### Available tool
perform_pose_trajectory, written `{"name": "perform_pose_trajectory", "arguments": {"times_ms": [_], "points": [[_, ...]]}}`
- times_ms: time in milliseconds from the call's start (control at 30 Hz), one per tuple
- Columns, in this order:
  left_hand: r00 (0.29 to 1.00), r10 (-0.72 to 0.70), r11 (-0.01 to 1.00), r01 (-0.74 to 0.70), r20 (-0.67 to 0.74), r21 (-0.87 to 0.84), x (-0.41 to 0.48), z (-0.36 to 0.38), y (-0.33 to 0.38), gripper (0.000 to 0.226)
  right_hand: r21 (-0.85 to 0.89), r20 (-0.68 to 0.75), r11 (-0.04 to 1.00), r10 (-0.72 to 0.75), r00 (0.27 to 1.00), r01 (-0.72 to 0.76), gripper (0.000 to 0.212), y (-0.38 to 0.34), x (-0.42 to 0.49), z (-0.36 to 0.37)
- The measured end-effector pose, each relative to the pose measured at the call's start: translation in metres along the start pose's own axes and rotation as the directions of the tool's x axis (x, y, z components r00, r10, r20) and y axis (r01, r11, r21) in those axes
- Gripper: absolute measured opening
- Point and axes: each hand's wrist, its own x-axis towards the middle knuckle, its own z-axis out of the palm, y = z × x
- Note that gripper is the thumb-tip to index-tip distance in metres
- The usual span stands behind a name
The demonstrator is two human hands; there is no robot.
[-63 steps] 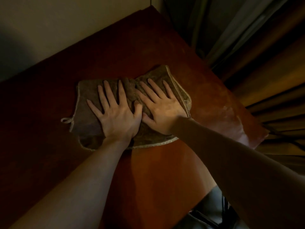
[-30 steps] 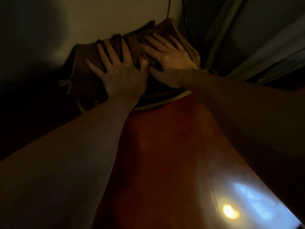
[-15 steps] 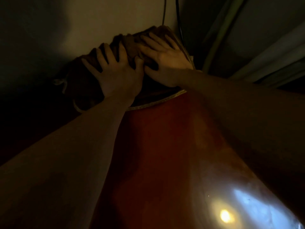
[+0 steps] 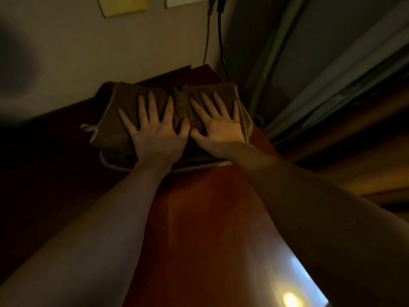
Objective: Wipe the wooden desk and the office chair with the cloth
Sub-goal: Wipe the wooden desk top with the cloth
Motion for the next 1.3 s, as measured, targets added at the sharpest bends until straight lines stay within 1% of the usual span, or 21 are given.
{"name": "perform_pose_trajectory", "arguments": {"times_ms": [200, 367, 700, 833, 933, 1033, 1133, 1300], "points": [[0.998, 0.027, 1.0, -0.028, 0.061, 0.014, -0.063, -0.007, -0.009, 0.075, 0.033, 0.015, 0.999, 0.04, 0.999, -0.04, 0.078, -0.022, -0.07, 0.005], [0.991, 0.095, 0.995, -0.099, 0.093, 0.032, -0.123, -0.013, -0.023, 0.075, 0.061, -0.015, 0.996, 0.071, 0.997, -0.07, 0.078, -0.045, -0.14, 0.013], [0.977, 0.191, 0.98, -0.195, 0.101, 0.039, -0.235, -0.022, -0.047, 0.079, 0.091, -0.044, 0.987, 0.135, 0.99, -0.13, 0.073, -0.094, -0.269, 0.027], [0.97, 0.231, 0.972, -0.233, 0.081, 0.017, -0.28, -0.024, -0.058, 0.081, 0.094, -0.039, 0.984, 0.157, 0.987, -0.153, 0.073, -0.111, -0.313, 0.031], [0.96, 0.274, 0.962, -0.274, 0.051, -0.015, -0.305, -0.022, -0.065, 0.077, 0.107, -0.026, 0.979, 0.178, 0.984, -0.175, 0.073, -0.117, -0.333, 0.032], [0.945, 0.318, 0.947, -0.321, 0.076, 0.025, -0.305, -0.019, -0.069, 0.076, 0.125, -0.014, 0.977, 0.175, 0.984, -0.172, 0.074, -0.115, -0.337, 0.033], [0.947, 0.298, 0.946, -0.31, 0.118, 0.098, -0.295, -0.017, -0.06, 0.075, 0.137, -0.024, 0.979, 0.157, 0.987, -0.152, 0.074, -0.108, -0.331, 0.034], [0.954, 0.264, 0.948, -0.284, 0.14, 0.146, -0.275, -0.016, -0.037, 0.076, 0.141, -0.071, 0.981, 0.147, 0.987, -0.136, 0.073, -0.086, -0.311, 0.034]]}}
